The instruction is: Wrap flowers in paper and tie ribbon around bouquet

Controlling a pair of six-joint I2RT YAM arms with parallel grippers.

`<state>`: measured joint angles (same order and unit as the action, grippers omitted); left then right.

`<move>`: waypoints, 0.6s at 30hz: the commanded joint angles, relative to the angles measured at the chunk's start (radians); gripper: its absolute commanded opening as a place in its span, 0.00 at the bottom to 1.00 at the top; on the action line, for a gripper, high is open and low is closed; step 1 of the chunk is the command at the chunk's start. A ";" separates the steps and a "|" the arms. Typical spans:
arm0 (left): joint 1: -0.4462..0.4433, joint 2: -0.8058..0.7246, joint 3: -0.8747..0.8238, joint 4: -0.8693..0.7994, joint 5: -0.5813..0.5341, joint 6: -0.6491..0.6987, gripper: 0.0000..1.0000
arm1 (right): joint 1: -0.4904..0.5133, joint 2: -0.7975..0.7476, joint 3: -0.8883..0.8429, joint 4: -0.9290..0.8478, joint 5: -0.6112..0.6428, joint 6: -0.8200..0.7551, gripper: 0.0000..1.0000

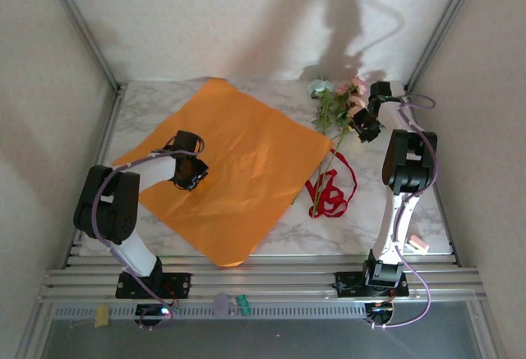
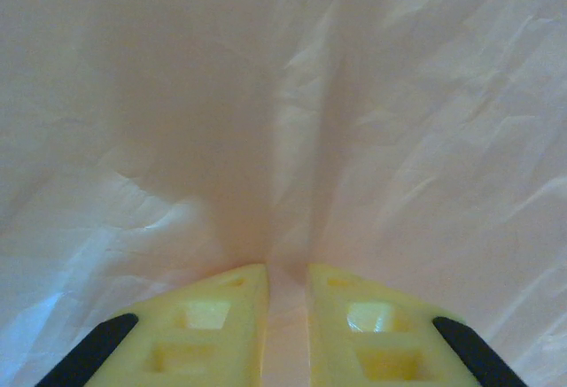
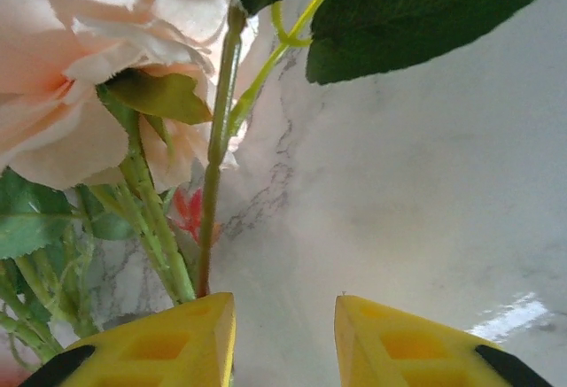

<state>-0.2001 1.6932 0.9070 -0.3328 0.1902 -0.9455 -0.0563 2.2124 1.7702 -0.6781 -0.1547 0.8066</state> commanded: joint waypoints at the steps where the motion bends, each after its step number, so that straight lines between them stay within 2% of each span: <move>1: 0.009 0.026 0.004 -0.034 -0.020 0.010 0.19 | 0.001 0.025 0.041 0.039 -0.040 0.061 0.36; 12: 0.008 0.023 0.001 -0.036 -0.011 0.009 0.18 | 0.001 0.001 0.022 0.078 -0.039 0.115 0.35; 18: 0.009 0.020 0.009 -0.042 -0.009 0.010 0.18 | 0.000 0.046 0.054 0.052 -0.017 0.115 0.26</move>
<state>-0.2001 1.6932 0.9081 -0.3344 0.1902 -0.9455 -0.0563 2.2292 1.7954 -0.6071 -0.1844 0.9104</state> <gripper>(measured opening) 0.183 0.269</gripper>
